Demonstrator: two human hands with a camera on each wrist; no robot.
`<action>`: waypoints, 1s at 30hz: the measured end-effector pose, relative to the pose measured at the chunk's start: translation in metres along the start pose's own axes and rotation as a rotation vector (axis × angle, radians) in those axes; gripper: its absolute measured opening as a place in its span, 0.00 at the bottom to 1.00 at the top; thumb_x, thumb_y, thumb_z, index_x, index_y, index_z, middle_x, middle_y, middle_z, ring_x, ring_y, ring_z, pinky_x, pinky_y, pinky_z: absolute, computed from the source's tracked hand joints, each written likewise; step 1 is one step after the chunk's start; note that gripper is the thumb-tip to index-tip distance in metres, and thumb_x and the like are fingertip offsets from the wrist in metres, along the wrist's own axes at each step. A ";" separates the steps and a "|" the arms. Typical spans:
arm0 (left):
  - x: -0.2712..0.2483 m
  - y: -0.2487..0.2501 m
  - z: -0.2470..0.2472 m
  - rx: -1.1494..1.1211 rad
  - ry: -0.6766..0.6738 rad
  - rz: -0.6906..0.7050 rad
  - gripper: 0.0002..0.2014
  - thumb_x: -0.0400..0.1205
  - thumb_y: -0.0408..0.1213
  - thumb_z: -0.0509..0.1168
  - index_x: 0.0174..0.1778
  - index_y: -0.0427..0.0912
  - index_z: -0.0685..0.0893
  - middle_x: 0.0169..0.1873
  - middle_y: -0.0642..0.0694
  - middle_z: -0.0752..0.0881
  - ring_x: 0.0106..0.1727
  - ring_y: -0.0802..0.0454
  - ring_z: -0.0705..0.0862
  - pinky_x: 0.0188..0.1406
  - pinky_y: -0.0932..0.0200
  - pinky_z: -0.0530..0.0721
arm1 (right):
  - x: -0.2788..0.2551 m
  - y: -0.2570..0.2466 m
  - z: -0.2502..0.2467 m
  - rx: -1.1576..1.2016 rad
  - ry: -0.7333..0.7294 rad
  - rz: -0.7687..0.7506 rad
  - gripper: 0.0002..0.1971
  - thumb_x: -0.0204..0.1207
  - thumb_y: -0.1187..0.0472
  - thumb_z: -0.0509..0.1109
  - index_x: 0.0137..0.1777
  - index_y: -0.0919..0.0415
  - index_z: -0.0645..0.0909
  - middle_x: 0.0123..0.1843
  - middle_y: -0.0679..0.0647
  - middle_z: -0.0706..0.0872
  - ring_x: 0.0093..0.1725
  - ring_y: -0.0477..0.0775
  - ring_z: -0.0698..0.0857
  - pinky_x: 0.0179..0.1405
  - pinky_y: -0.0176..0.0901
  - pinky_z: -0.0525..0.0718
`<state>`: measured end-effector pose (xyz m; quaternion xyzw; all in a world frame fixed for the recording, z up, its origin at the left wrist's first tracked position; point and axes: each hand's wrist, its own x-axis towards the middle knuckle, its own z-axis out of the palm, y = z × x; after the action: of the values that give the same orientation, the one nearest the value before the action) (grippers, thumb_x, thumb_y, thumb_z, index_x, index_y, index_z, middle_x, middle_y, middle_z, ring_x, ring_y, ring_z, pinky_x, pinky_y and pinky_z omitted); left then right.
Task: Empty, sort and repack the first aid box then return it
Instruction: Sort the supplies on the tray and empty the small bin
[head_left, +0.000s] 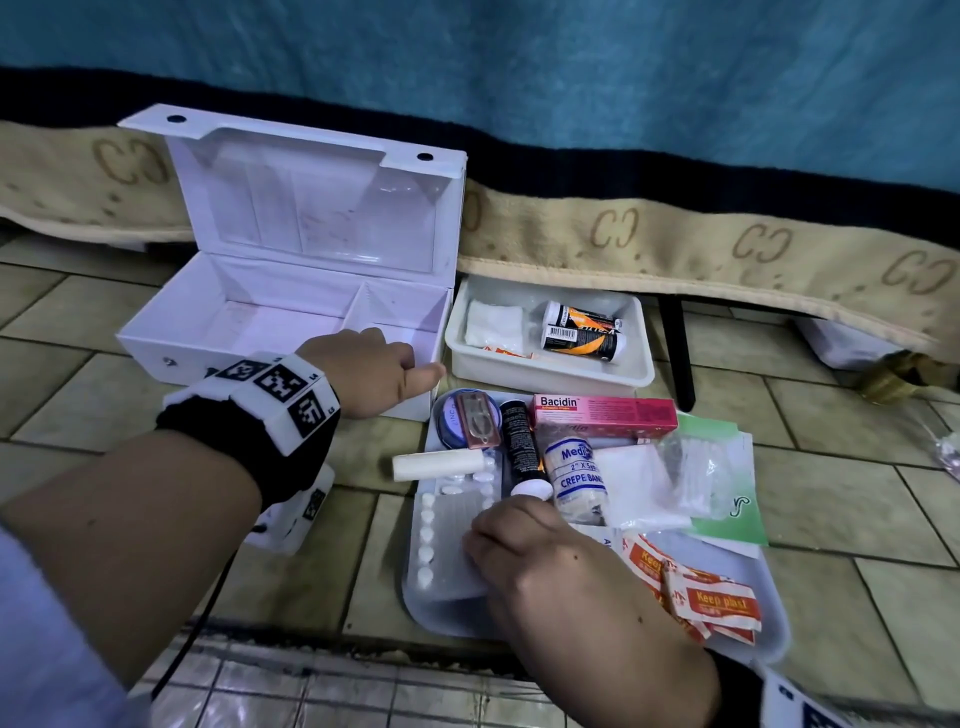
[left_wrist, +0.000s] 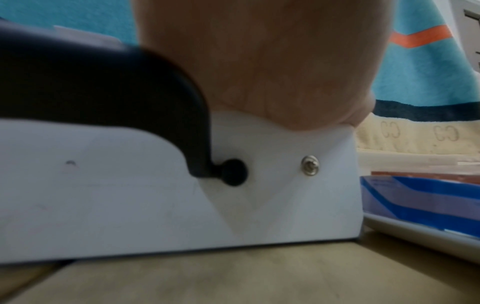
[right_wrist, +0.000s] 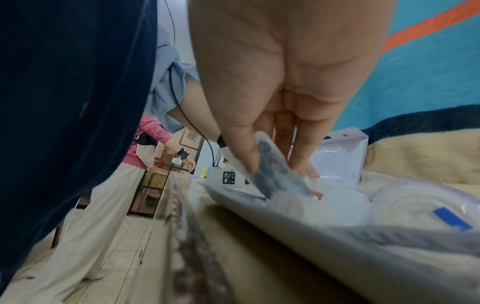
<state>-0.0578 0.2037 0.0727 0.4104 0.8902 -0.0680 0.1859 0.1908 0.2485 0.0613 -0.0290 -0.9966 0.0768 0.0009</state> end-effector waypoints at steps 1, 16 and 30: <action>0.000 0.000 0.000 0.001 -0.002 -0.002 0.30 0.80 0.67 0.40 0.64 0.54 0.76 0.61 0.42 0.75 0.60 0.42 0.78 0.57 0.49 0.75 | 0.001 -0.001 -0.002 -0.003 0.016 0.002 0.14 0.62 0.63 0.63 0.46 0.56 0.85 0.46 0.48 0.83 0.50 0.50 0.83 0.35 0.36 0.86; 0.000 0.001 0.000 -0.016 -0.002 -0.008 0.30 0.80 0.67 0.41 0.63 0.54 0.77 0.61 0.43 0.76 0.61 0.43 0.78 0.59 0.48 0.75 | 0.021 0.026 -0.068 0.035 -0.097 0.182 0.20 0.79 0.42 0.59 0.60 0.52 0.83 0.61 0.49 0.83 0.62 0.51 0.80 0.64 0.43 0.79; -0.001 0.000 0.000 -0.027 -0.006 -0.008 0.29 0.79 0.67 0.41 0.63 0.55 0.76 0.58 0.43 0.76 0.59 0.42 0.78 0.64 0.44 0.76 | 0.107 0.136 -0.074 -0.148 -0.473 0.448 0.34 0.81 0.38 0.37 0.60 0.60 0.78 0.60 0.63 0.73 0.60 0.61 0.74 0.70 0.57 0.69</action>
<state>-0.0569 0.2031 0.0733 0.4039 0.8921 -0.0580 0.1940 0.0921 0.4002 0.1134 -0.2289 -0.9409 0.0070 -0.2497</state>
